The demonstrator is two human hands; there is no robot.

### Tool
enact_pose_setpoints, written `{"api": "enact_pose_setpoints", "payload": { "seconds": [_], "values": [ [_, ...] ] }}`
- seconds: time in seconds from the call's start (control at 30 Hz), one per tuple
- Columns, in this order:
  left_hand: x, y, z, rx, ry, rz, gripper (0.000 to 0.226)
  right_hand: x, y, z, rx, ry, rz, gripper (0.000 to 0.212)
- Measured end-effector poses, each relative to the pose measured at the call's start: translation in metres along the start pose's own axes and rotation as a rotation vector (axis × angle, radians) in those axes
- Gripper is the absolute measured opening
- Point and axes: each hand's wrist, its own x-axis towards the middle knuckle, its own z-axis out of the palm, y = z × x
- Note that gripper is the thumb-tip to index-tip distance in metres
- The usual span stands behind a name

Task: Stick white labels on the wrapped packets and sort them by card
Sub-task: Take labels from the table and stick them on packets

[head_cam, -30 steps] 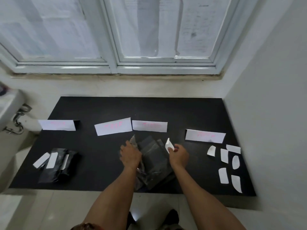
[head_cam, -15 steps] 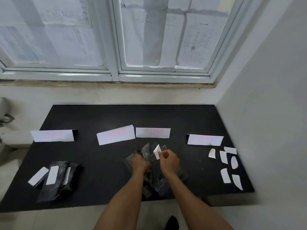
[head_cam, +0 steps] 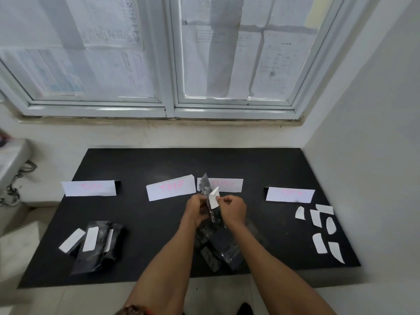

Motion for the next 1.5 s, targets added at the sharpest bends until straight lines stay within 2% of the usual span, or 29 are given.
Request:
{"api": "enact_pose_setpoints", "payload": {
  "seconds": [0.23,0.4,0.57,0.67,0.73,0.8,0.83,0.97,1.0,1.1,1.2,1.33,1.4,1.5],
  "values": [
    [-0.006,0.003,-0.003,0.014,-0.137,0.055,0.037,-0.002,-0.007,0.000,-0.033,0.005,-0.015,0.024],
    [-0.014,0.002,-0.004,0.088,-0.212,0.100,0.023,-0.003,-0.002,-0.005,-0.045,0.000,-0.027,0.020],
    [-0.012,0.001,-0.001,0.113,-0.135,0.110,0.023,-0.004,0.006,-0.010,-0.055,-0.011,-0.085,0.018],
    [-0.013,0.001,0.005,0.073,-0.093,0.083,0.033,-0.005,0.006,-0.014,-0.013,-0.006,-0.114,0.016],
    [-0.012,0.002,0.009,0.027,-0.065,0.070,0.038,-0.008,0.004,-0.018,0.051,-0.010,-0.116,0.030],
    [-0.014,0.003,0.013,-0.046,-0.064,0.064,0.039,-0.009,0.003,-0.021,0.129,-0.047,-0.086,0.048],
    [-0.014,0.004,0.015,-0.070,-0.065,0.061,0.038,-0.008,0.003,-0.022,0.170,-0.078,-0.070,0.051],
    [-0.010,0.005,0.018,-0.064,0.008,0.112,0.037,-0.004,0.011,-0.024,0.261,-0.194,-0.149,0.035],
    [-0.009,0.005,0.018,-0.065,0.004,0.124,0.037,-0.005,0.013,-0.026,0.262,-0.218,-0.186,0.036],
    [-0.007,0.003,0.013,-0.018,-0.074,0.101,0.037,-0.005,0.020,-0.028,0.189,-0.286,-0.313,0.047],
    [-0.015,0.003,0.007,0.041,-0.167,0.061,0.031,-0.002,0.023,-0.028,0.045,-0.327,-0.409,0.042],
    [-0.022,0.004,-0.001,0.062,-0.262,0.022,0.032,0.002,0.024,-0.029,-0.050,-0.381,-0.389,0.044],
    [-0.025,0.006,-0.001,0.032,-0.263,-0.012,0.027,-0.001,0.023,-0.028,-0.047,-0.424,-0.380,0.049],
    [-0.024,0.009,0.001,0.014,-0.163,-0.029,0.025,-0.009,0.015,-0.030,-0.056,-0.501,-0.399,0.057]
  ]
}}
